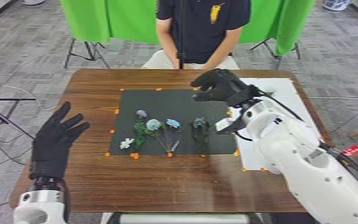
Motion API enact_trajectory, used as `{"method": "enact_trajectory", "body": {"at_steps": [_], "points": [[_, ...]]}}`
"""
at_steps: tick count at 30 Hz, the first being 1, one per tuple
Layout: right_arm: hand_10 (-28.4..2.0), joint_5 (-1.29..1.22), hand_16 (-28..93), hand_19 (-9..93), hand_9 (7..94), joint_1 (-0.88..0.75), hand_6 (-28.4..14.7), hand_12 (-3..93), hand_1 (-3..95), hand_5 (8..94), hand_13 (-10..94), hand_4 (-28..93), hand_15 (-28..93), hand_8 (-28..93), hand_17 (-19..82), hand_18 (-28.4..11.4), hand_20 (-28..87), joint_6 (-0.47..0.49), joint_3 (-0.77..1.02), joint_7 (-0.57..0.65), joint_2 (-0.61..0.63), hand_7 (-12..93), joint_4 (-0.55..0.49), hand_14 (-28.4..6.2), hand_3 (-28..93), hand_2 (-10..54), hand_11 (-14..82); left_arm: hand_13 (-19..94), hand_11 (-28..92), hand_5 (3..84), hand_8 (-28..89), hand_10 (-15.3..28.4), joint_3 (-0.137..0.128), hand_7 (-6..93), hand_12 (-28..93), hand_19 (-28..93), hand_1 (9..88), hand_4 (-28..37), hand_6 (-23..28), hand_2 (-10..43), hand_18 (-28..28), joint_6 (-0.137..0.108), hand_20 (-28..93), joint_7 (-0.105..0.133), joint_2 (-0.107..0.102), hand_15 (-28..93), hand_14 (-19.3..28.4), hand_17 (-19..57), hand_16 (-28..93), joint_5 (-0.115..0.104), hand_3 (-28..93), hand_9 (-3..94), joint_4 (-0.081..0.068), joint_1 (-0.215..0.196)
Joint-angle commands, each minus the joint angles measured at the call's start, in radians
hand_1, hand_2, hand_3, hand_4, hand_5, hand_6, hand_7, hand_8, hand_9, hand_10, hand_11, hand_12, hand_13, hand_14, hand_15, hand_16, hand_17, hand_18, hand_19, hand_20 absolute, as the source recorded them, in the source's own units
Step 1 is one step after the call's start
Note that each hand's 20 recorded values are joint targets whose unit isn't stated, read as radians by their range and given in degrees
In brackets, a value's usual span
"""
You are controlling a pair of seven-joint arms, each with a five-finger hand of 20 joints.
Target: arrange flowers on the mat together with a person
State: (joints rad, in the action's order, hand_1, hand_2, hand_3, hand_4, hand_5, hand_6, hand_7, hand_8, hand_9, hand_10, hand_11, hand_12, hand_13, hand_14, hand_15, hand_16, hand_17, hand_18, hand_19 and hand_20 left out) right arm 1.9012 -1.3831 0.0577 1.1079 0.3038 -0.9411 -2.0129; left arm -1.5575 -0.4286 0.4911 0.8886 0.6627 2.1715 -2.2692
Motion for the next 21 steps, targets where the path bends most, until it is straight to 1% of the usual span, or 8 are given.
{"method": "enact_trajectory", "body": {"at_steps": [1,3,6,11,15,17,19,21], "points": [[-13.2,-0.355,12,61,54.3,-0.325,3.0,15.0,29.2,53.5,48,-26,50,-13,9,-19.1,25,-0.070,0.344,0.012,-0.038,16,-0.124,-14.3,78,-6.5,18.4,28,23,34.5,-10,17.5,0.001,12.7,10,47,17.1,-28.3,4.1,7.4,23.2,-0.012,16,0.009,-0.006,46,25.8,-9.2,-7,-0.007,76,37.0,0.006,-0.026],[-13.7,-0.439,12,60,53.8,-0.388,2.6,15.1,26.7,52.6,47,-26,49,-13,9,-19.5,25,-0.200,0.366,0.020,-0.058,16,-0.145,-14.8,78,-3.1,18.3,28,23,34.6,-10,17.4,-0.004,12.7,10,47,17.2,-28.3,4.0,7.4,23.2,-0.020,16,0.012,-0.006,46,25.8,-9.2,-7,-0.006,76,37.0,0.008,-0.036],[-14.7,-0.568,12,61,54.6,-0.445,2.2,15.2,24.8,52.7,48,-26,50,-13,11,-20.9,25,-0.210,0.417,0.033,-0.104,16,-0.151,-15.5,78,-0.8,19.0,28,23,34.7,-10,17.4,-0.003,12.6,10,47,17.1,-28.3,3.8,7.4,23.2,-0.017,16,0.015,-0.004,46,25.7,-9.3,-7,-0.010,76,37.1,0.004,-0.035],[-15.4,-0.819,10,58,50.7,-0.517,1.8,14.3,22.8,49.1,43,-27,45,-13,8,-21.3,22,-0.156,0.476,-0.024,-0.147,15,-0.117,-17.3,77,1.7,16.4,28,23,35.1,-10,17.2,-0.002,12.3,10,47,17.2,-28.3,3.6,7.4,23.2,-0.005,16,0.000,0.006,46,25.7,-9.3,-7,0.007,76,37.6,0.001,-0.030],[-14.8,-0.889,11,53,47.2,-0.547,2.6,14.0,22.1,46.5,40,-28,36,-13,6,-21.4,20,-0.130,0.478,-0.085,-0.123,15,-0.087,-17.6,77,2.4,12.2,28,21,35.0,-10,16.7,-0.005,11.8,9,47,17.2,-28.3,3.2,7.2,23.1,-0.001,16,-0.001,0.012,46,25.7,-9.3,-7,0.010,77,37.4,-0.001,-0.030],[-14.4,-0.922,13,50,45.8,-0.559,2.9,14.0,21.2,44.9,38,-28,32,-13,4,-21.3,19,-0.152,0.470,-0.112,-0.101,15,-0.081,-17.8,77,2.9,10.7,28,21,35.0,-10,16.6,-0.006,11.8,9,47,17.2,-28.3,3.1,7.2,23.1,0.003,16,-0.008,0.018,46,25.7,-9.3,-7,0.017,76,37.4,-0.003,-0.028],[-14.1,-0.914,13,49,44.6,-0.578,3.1,14.0,20.3,43.4,37,-28,30,-13,3,-21.2,18,-0.113,0.477,-0.137,-0.089,14,-0.072,-18.1,77,3.4,9.7,28,20,35.0,-10,16.4,-0.008,11.7,9,46,17.2,-28.3,3.0,7.2,23.0,0.009,16,-0.017,0.021,46,25.7,-9.3,-7,0.022,76,37.2,-0.004,-0.028],[-13.5,-0.914,15,47,43.1,-0.591,3.4,14.1,19.4,40.8,35,-28,26,-12,3,-21.3,17,-0.104,0.481,-0.142,-0.080,14,-0.066,-18.0,77,3.7,8.6,28,20,34.9,-10,16.2,-0.004,11.6,9,46,17.2,-28.3,2.9,7.2,23.0,0.005,16,-0.011,0.021,46,25.7,-9.4,-7,0.019,77,36.9,-0.003,-0.028]]}}
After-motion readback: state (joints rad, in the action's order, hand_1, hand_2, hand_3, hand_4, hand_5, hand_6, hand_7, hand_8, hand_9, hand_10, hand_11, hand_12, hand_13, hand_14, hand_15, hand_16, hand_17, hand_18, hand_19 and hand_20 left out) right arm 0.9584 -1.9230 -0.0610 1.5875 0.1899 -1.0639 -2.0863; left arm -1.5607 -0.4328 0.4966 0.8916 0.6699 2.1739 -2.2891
